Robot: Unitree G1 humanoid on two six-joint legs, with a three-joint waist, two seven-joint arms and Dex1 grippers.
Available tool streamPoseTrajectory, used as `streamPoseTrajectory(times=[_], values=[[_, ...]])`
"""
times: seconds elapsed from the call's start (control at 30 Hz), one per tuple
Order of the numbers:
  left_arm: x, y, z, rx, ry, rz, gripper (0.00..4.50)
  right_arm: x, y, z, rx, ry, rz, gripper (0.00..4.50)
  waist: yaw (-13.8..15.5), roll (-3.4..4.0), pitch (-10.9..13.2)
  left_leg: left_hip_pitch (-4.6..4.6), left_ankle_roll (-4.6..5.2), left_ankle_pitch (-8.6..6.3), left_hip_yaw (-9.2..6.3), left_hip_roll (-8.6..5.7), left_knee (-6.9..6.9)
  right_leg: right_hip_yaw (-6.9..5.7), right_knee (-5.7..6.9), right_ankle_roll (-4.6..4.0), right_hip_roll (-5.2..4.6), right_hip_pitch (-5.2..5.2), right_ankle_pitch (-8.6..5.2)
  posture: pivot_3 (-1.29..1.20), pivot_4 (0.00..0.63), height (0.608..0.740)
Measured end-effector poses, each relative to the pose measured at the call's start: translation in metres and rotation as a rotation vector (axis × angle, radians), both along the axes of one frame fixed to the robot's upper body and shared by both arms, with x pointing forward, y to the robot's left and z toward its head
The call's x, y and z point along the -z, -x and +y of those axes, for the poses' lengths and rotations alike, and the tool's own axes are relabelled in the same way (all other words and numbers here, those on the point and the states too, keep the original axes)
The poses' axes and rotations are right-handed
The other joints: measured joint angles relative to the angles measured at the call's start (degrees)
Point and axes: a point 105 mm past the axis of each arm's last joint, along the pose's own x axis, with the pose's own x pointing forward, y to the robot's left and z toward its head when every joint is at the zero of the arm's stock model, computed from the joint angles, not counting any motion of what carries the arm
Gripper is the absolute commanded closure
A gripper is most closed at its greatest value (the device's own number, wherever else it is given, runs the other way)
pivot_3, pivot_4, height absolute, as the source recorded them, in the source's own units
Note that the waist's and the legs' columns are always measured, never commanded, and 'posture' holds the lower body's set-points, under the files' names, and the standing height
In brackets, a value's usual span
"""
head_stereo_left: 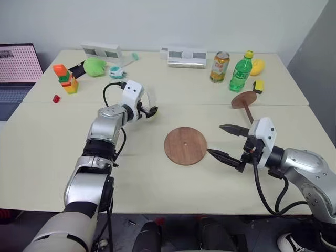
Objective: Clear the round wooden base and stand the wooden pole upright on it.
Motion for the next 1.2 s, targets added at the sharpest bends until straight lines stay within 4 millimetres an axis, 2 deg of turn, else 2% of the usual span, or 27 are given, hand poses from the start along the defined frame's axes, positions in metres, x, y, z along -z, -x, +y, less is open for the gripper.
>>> streamPoseTrajectory(times=[0.17,0.27,0.4,0.47,0.5,0.63,0.7,0.77,0.8,0.87,0.93,1.03,1.13,1.2], values=[[-0.020,0.015,0.010,0.023,-0.079,0.006,0.03,0.000,0.000,0.000,-0.001,0.000,0.001,0.00,0.12,0.00,0.00,-0.01,0.00,0.00,0.00,0.00,0.00,-0.01,-0.02,0.00,0.00,0.01,0.00,0.00,0.150,0.740],[-0.032,0.031,0.017,0.081,-0.153,0.032,0.03,0.000,0.000,0.000,-0.003,0.004,0.002,0.00,-0.05,0.00,0.00,0.00,0.00,0.00,0.02,0.02,-0.03,0.01,-0.02,0.00,0.02,-0.01,0.00,0.00,0.150,0.740],[-0.032,0.074,0.032,0.277,-0.264,0.129,0.03,-0.003,0.001,-0.008,0.000,0.027,0.013,0.00,-0.59,0.03,0.00,0.06,-0.01,0.00,0.11,0.10,-0.10,0.08,-0.01,-0.01,0.06,-0.01,-0.01,0.00,0.150,0.740],[-0.027,0.101,0.028,0.444,-0.266,0.189,0.03,-0.009,-0.002,-0.018,0.031,0.039,0.020,0.00,-0.24,0.03,0.01,0.06,0.00,0.00,0.10,0.10,-0.08,0.06,-0.01,-0.02,0.04,0.00,-0.01,0.00,0.150,0.740],[-0.027,0.117,0.019,0.570,-0.244,0.197,0.03,-0.016,-0.003,-0.020,0.032,0.037,0.024,0.00,0.02,0.04,0.01,0.05,0.00,0.00,0.10,0.11,-0.06,0.05,-0.01,-0.02,0.03,0.02,0.00,0.00,0.150,0.740],[-0.033,0.142,-0.003,0.831,-0.221,0.157,0.03,-0.039,-0.013,-0.029,0.056,0.080,0.048,0.00,0.82,0.04,0.02,0.11,0.22,-0.13,0.13,0.05,0.01,0.07,-0.01,-0.02,0.01,0.10,0.00,0.00,0.150,0.740],[-0.036,0.147,-0.009,0.907,-0.219,0.126,0.03,-0.048,-0.021,-0.040,0.110,0.123,0.073,0.00,0.99,0.03,0.01,0.09,0.24,-0.14,0.12,0.06,-0.03,0.04,-0.09,-0.02,0.02,0.10,0.00,0.00,0.150,0.740],[-0.037,0.149,-0.016,0.953,-0.201,0.096,0.03,-0.047,-0.029,-0.053,0.182,0.168,0.120,0.00,1.13,0.01,0.00,0.02,0.25,-0.14,0.11,0.10,-0.06,0.00,-0.15,-0.02,0.04,0.06,0.00,0.00,0.150,0.740],[-0.038,0.145,-0.021,0.975,-0.170,0.079,0.03,-0.043,-0.040,-0.060,0.240,0.203,0.193,0.00,1.02,0.04,0.01,0.05,0.26,-0.15,0.22,0.06,-0.04,0.09,-0.09,-0.02,0.04,0.05,0.00,0.00,0.150,0.740],[-0.043,0.142,-0.049,1.077,-0.144,0.006,0.03,-0.042,-0.065,-0.080,0.415,0.211,0.325,0.00,1.00,0.04,0.03,-0.06,0.26,-0.14,0.24,0.02,0.04,0.13,-0.03,-0.02,-0.01,-0.06,0.03,0.00,0.150,0.740],[-0.041,0.142,-0.056,1.110,-0.151,-0.002,0.03,-0.041,-0.073,-0.087,0.480,0.206,0.390,0.00,0.94,0.04,0.02,-0.10,0.25,-0.14,0.26,0.06,-0.06,0.15,-0.07,-0.03,0.02,-0.17,0.02,0.00,0.150,0.740],[-0.039,0.137,-0.058,1.115,-0.145,-0.004,0.03,-0.025,-0.080,-0.097,0.564,0.274,0.509,0.00,0.26,0.05,0.02,-0.32,0.22,-0.12,0.32,0.10,-0.08,0.17,-0.03,-0.04,0.05,-0.45,0.01,0.00,0.150,0.740],[-0.038,0.133,-0.074,1.156,-0.127,-0.030,0.03,-0.001,-0.092,-0.116,0.693,0.409,0.602,0.00,0.08,0.05,0.02,-0.38,0.25,-0.14,0.41,0.04,-0.04,0.25,0.01,-0.04,-0.03,-0.54,0.01,0.00,0.150,0.740],[-0.036,0.132,-0.075,1.158,-0.130,-0.029,0.03,0.010,-0.097,-0.123,0.728,0.438,0.658,0.00,-0.12,0.05,0.02,-0.36,0.26,-0.14,0.44,0.05,-0.03,0.30,0.03,-0.04,-0.03,-0.56,0.01,0.00,0.150,0.740]])
